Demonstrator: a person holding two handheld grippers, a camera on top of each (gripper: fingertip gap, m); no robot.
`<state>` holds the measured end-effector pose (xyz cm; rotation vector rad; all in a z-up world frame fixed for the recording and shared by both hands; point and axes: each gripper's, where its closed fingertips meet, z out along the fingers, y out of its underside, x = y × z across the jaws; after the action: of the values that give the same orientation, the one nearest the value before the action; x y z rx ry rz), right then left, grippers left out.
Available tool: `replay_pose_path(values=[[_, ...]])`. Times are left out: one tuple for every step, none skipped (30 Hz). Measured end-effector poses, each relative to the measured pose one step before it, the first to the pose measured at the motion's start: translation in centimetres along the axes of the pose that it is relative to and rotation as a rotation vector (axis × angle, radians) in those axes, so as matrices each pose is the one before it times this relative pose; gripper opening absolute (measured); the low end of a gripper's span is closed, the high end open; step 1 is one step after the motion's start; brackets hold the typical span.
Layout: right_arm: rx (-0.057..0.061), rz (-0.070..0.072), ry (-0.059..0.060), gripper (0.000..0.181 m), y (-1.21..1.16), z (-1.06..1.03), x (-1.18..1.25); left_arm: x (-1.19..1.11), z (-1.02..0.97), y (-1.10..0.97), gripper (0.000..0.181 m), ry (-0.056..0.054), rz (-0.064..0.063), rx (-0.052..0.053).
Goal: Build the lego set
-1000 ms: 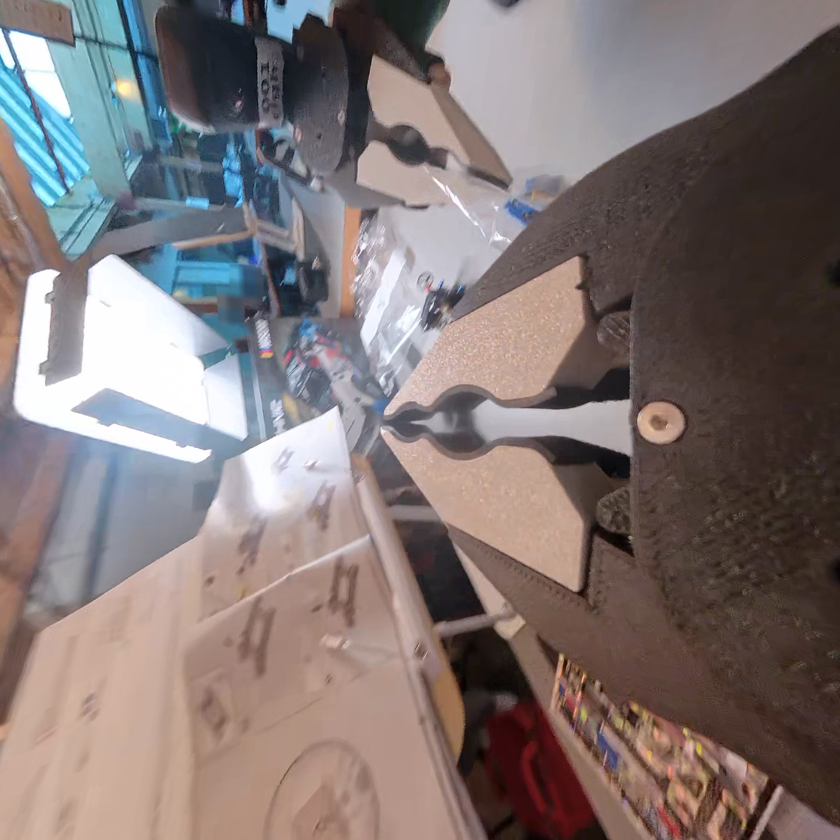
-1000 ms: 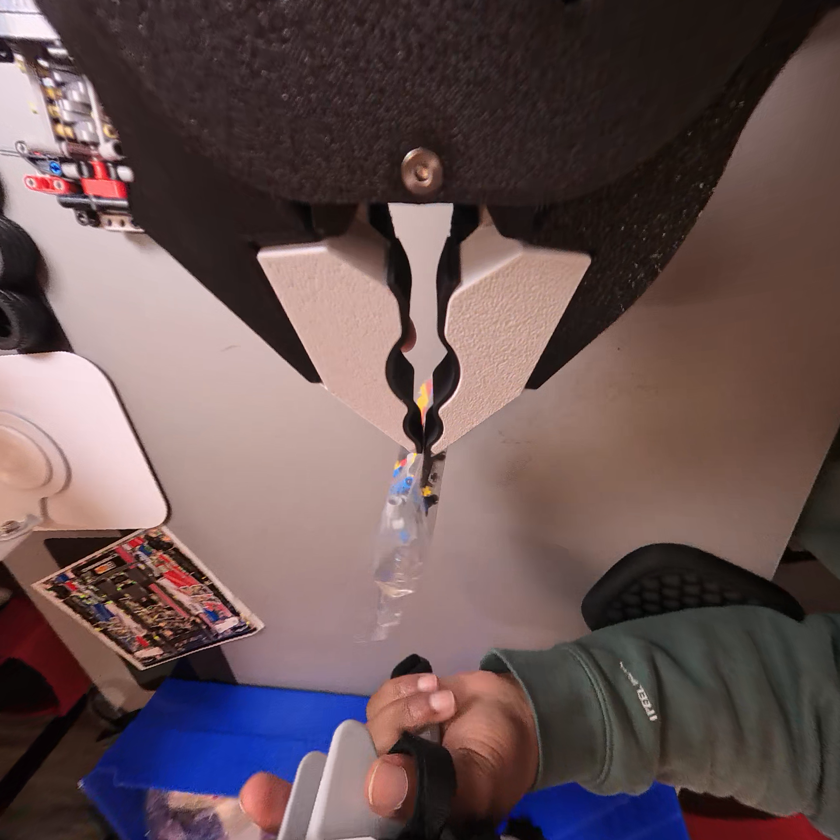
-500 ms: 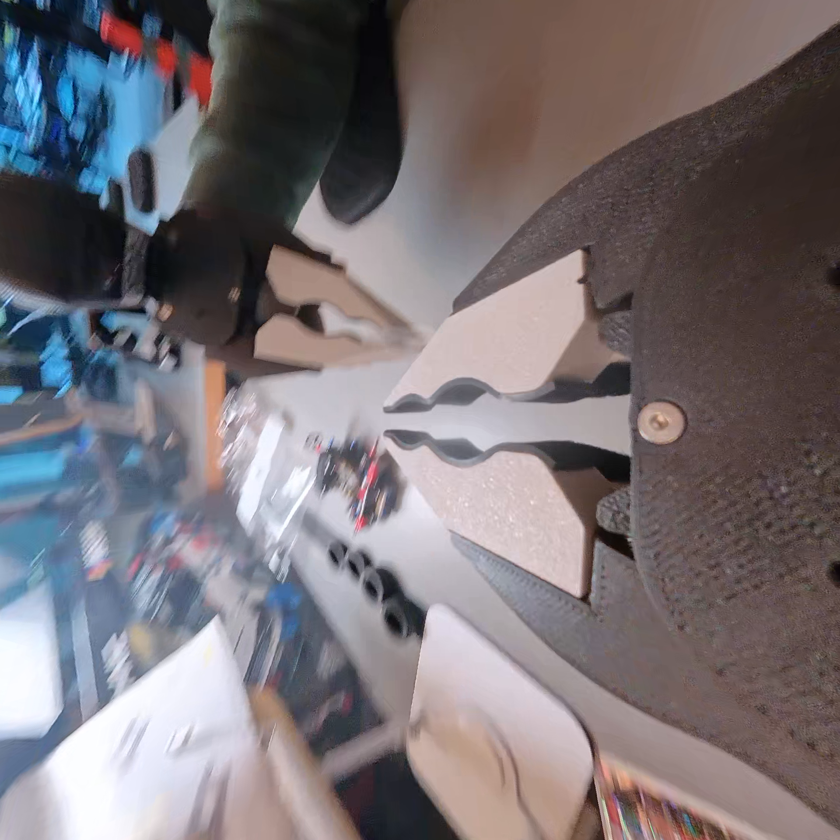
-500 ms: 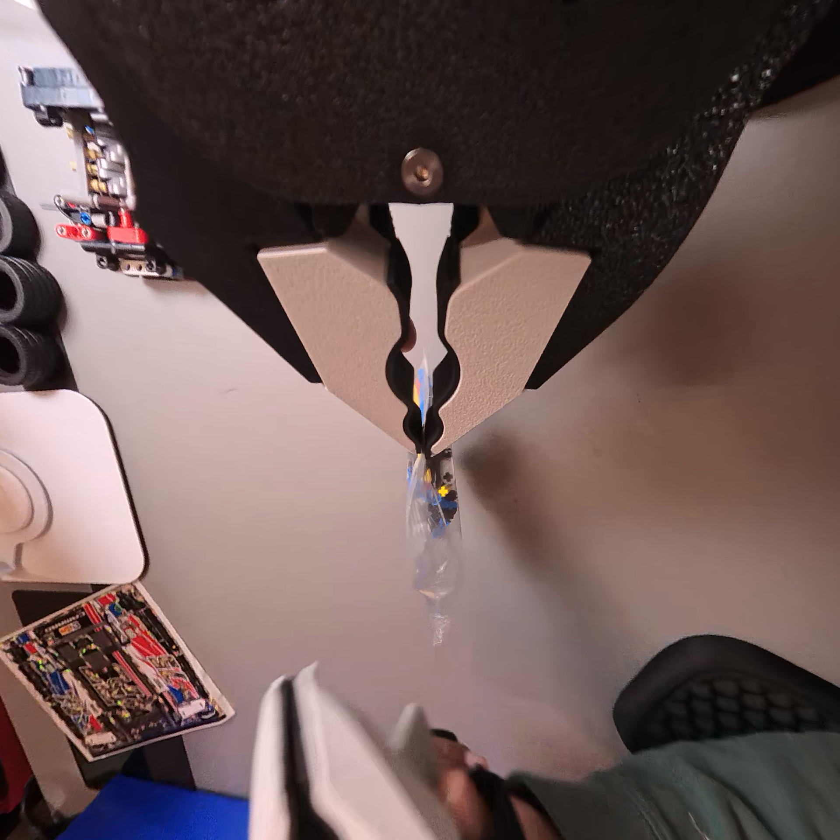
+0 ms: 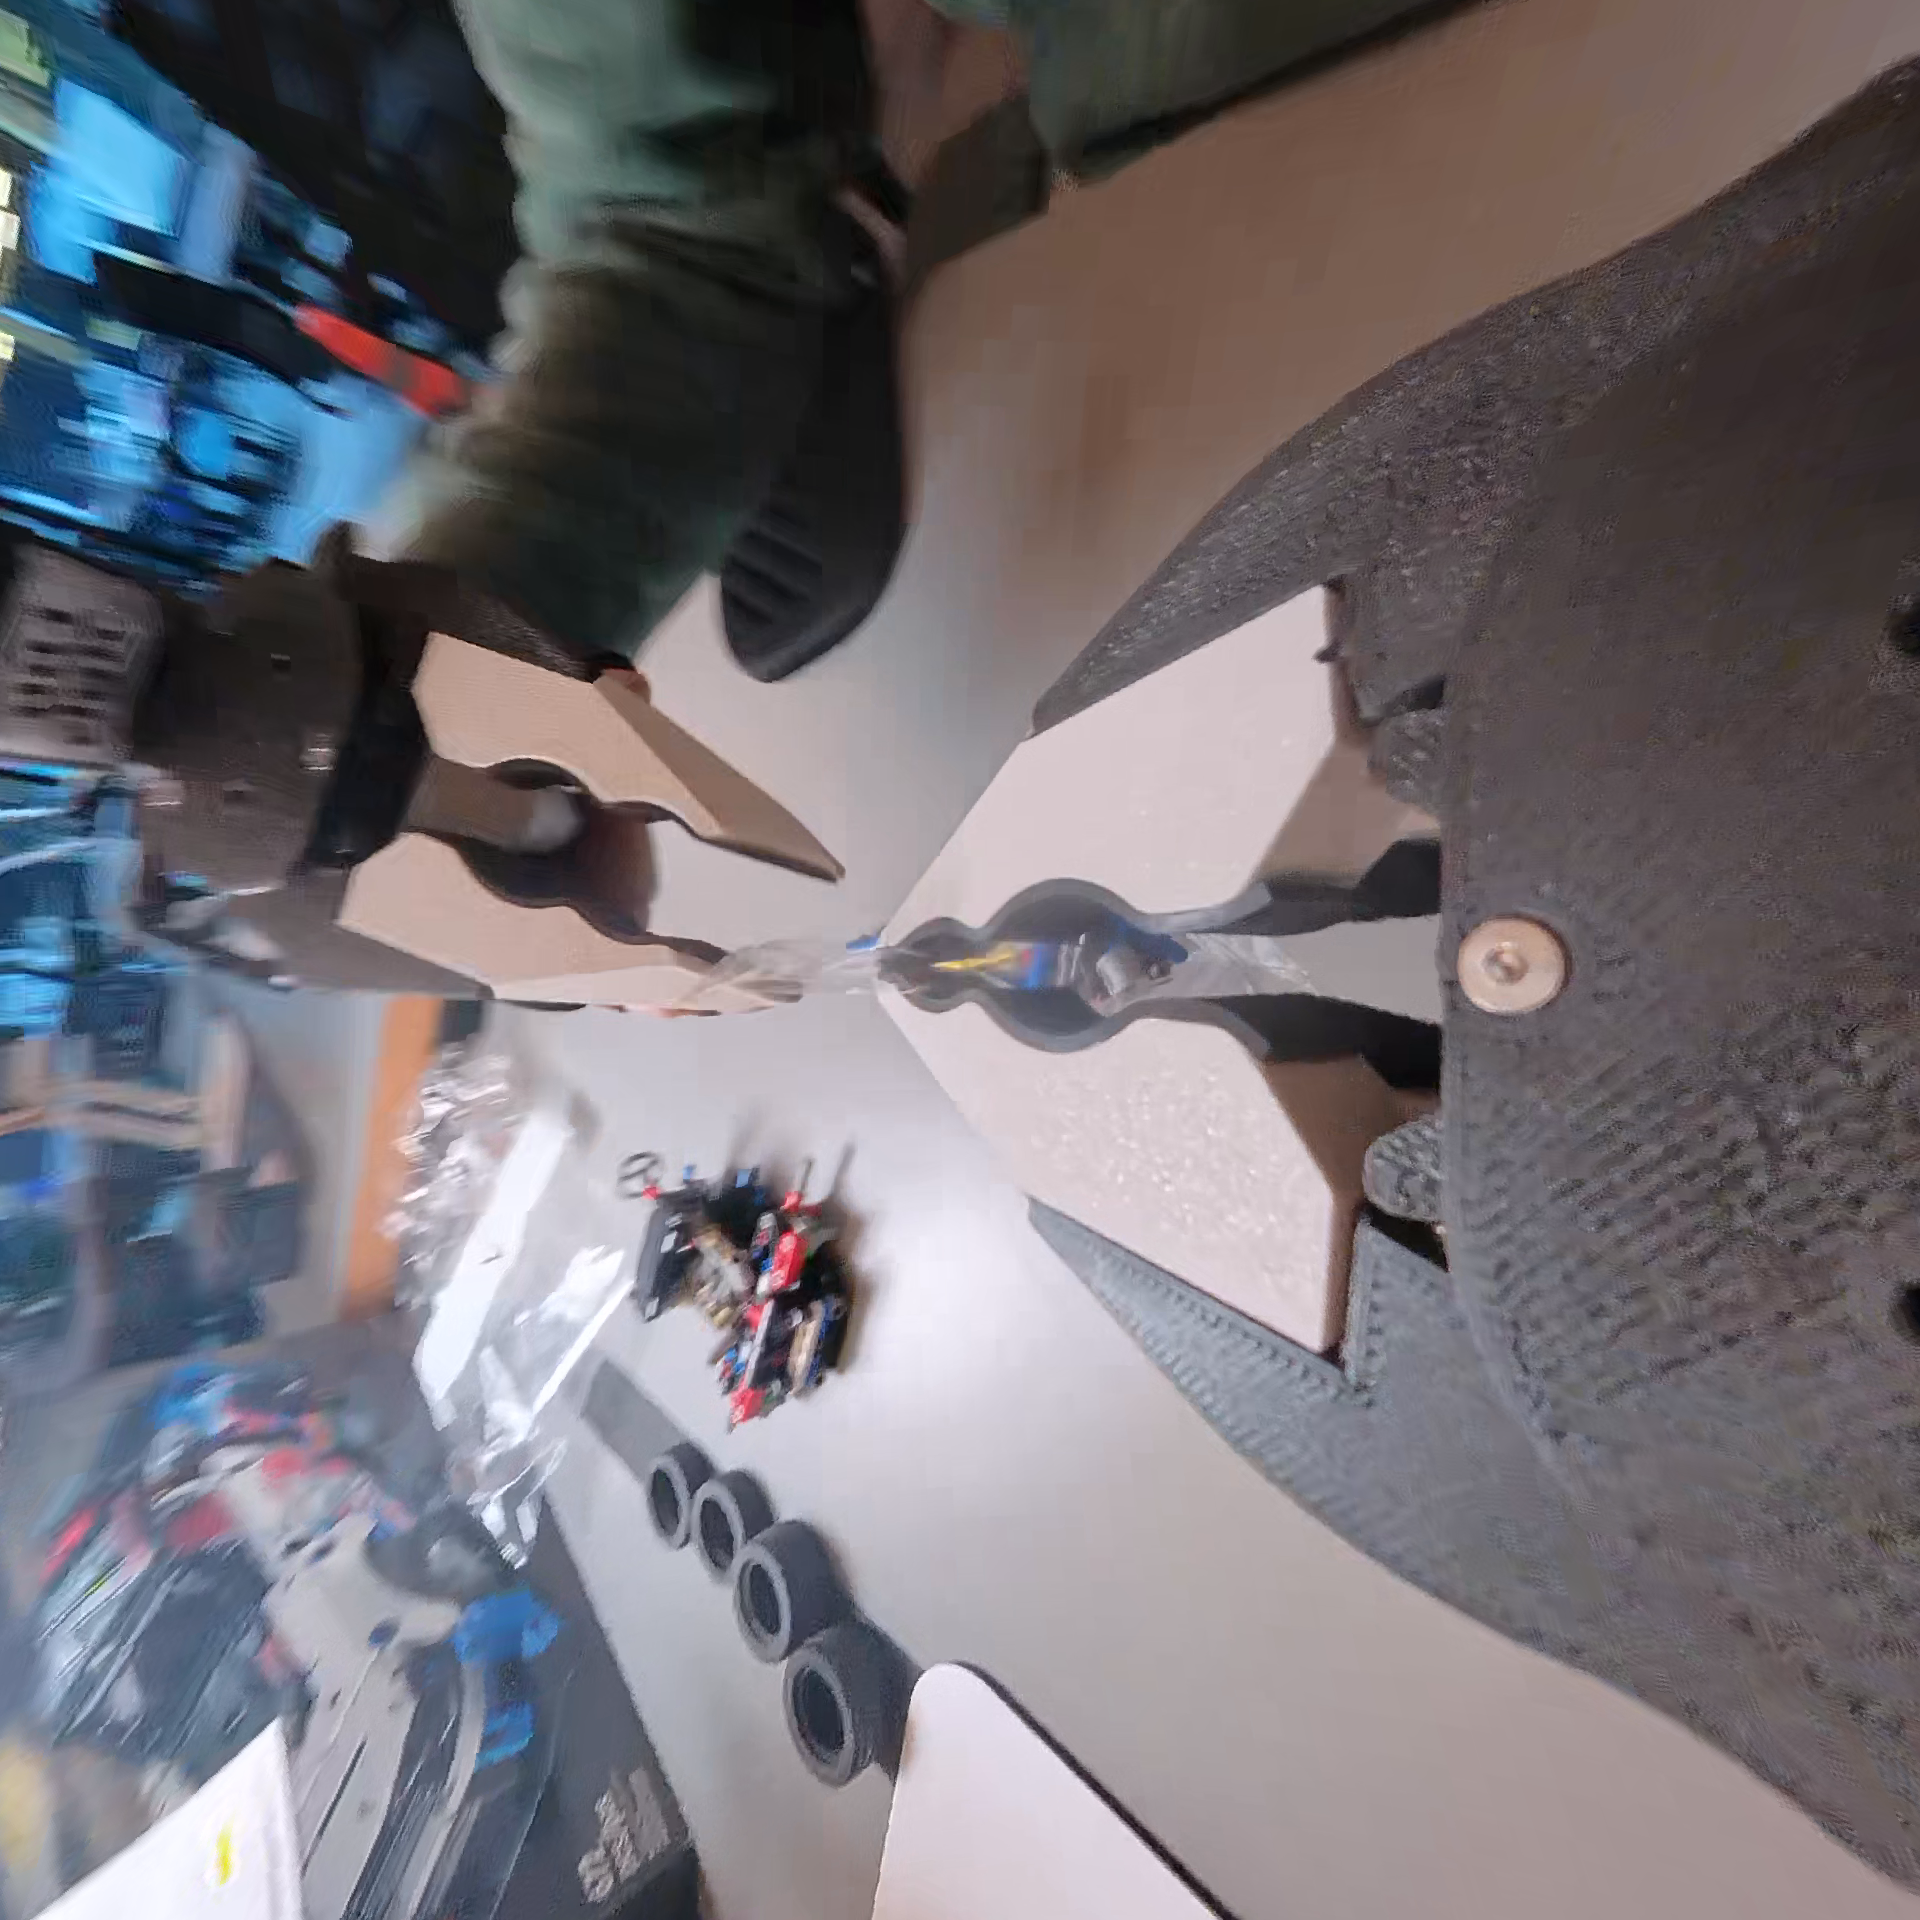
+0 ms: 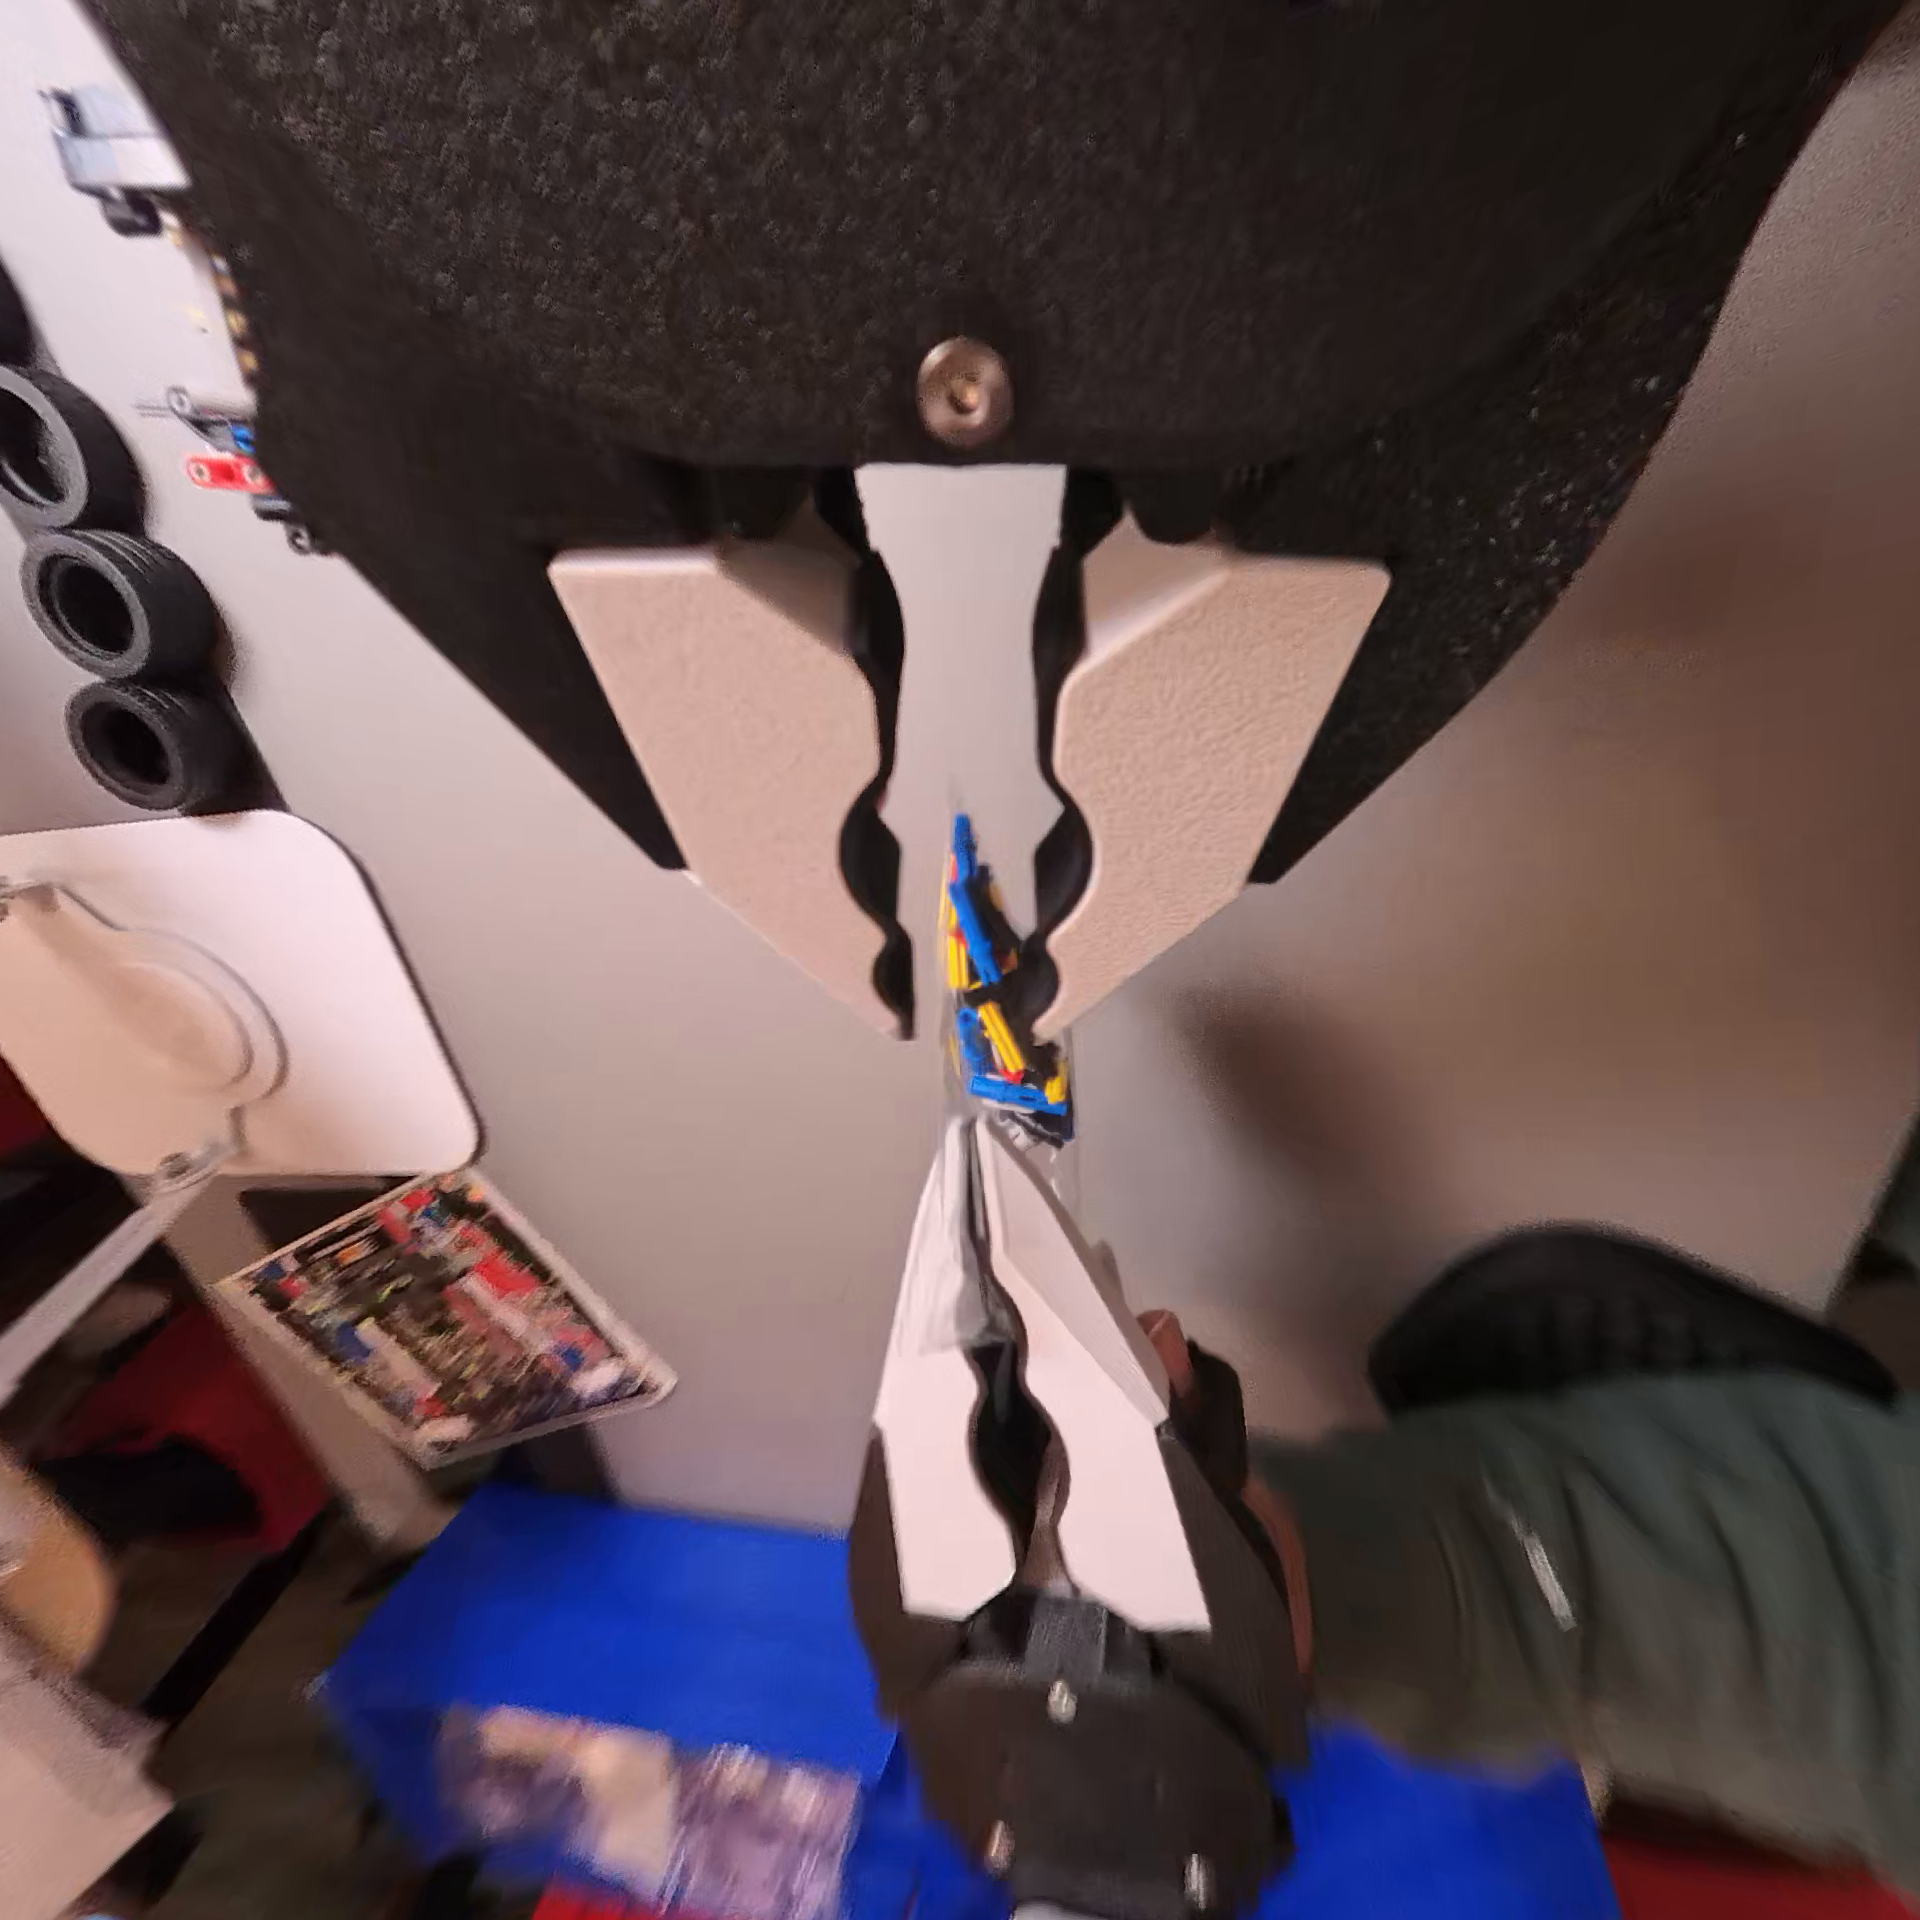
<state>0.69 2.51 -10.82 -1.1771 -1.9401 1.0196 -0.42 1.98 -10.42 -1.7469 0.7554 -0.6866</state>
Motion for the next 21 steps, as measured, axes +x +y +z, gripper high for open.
replay_pose_path(values=[[0.0658,0.036,0.0078,0.027,-0.655,-0.661,0.702,-0.445,-0.813,-0.929,0.0,0.0086,-0.0466,0.0739],[0.0598,0.0303,0.0113,0.032,-0.488,-0.542,0.744,-0.336,-0.776,-1.005,0.0,0.0131,-0.0504,0.0762],[0.0595,0.025,0.0118,0.036,-0.408,-0.398,0.706,-0.178,-0.676,-1.04,0.0,0.0184,-0.0442,0.0758],[0.0639,0.0288,0.0023,0.037,-0.437,-0.234,0.481,-0.015,-0.539,-0.955,0.0,0.0225,-0.0364,0.0697],[0.064,0.037,-0.0136,0.037,-0.509,-0.103,0.163,-0.019,-0.378,-0.792,0.0,0.0171,-0.0323,0.0585],[0.0619,0.0366,-0.0183,0.035,-0.596,0.0,-0.02,-0.059,-0.229,-0.597,0.0,0.0109,-0.0298,0.0464],[0.0567,0.0234,-0.0161,0.023,-0.624,0.03,-0.104,-0.098,-0.123,-0.428,0.0,0.0061,-0.0262,0.0379],[0.049,0.0092,-0.0175,0.006,-0.582,0.004,-0.254,-0.078,-0.077,-0.273,0.0,0.0059,-0.022,0.0289],[0.029,0.0045,-0.019,0.0,-0.362,0.045,-0.322,-0.025,-0.048,-0.146,0.0,0.0085,-0.0209,0.0195],[0.0039,0.004,-0.0067,0.0,-0.058,0.043,-0.083,-0.05,-0.016,-0.001,0.0,0.0068,-0.0194,0.007],[-0.0068,0.0025,0.0008,0.0,0.019,-0.035,0.057,-0.122,0.006,0.103,0.0,-0.0008,-0.0121,-0.002],[-0.0064,0.004,-0.0078,0.0,-0.016,-0.06,-0.088,-0.098,0.034,0.122,0.0,-0.0022,-0.0033,-0.0048],[-0.0016,0.0065,-0.0098,0.0,-0.11,-0.092,-0.164,-0.007,0.041,0.136,0.0,0.0002,0.0026,-0.007],[-0.0053,0.0071,0.001,0.0,-0.149,-0.113,-0.016,-0.058,0.036,0.231,0.0,-0.0045,0.0081,-0.0159],[-0.0171,0.0066,0.0044,0.0,-0.085,-0.133,0.018,-0.123,0.031,0.389,0.004,-0.0113,0.0196,-0.0313],[-0.0196,0.0025,-0.0058,0.0,-0.126,-0.205,-0.202,-0.173,0.0,0.613,0.009,-0.0174,0.0346,-0.0508],[-0.0181,-0.0002,-0.0241,0.0,-0.194,-0.272,-0.596,-0.068,-0.045,0.667,0.014,-0.0135,0.0391,-0.0591],[-0.0205,0.0042,-0.0428,0.0,-0.182,-0.299,-0.948,0.072,-0.066,0.509,0.021,-0.0059,0.0317,-0.0516],[-0.0288,-0.0004,-0.0092,0.0,-0.002,-0.231,-0.434,0.189,-0.081,0.308,0.026,-0.0013,0.0269,-0.0384],[-0.0763,-0.0042,0.0721,0.0,0.835,-0.103,0.943,0.24,-0.077,0.119,0.028,0.0008,0.0259,-0.0246],[-0.114,-0.0096,0.0828,0.0,1.666,0.083,1.281,0.194,-0.033,0.142,0.03,-0.0027,0.0266,-0.0219]])
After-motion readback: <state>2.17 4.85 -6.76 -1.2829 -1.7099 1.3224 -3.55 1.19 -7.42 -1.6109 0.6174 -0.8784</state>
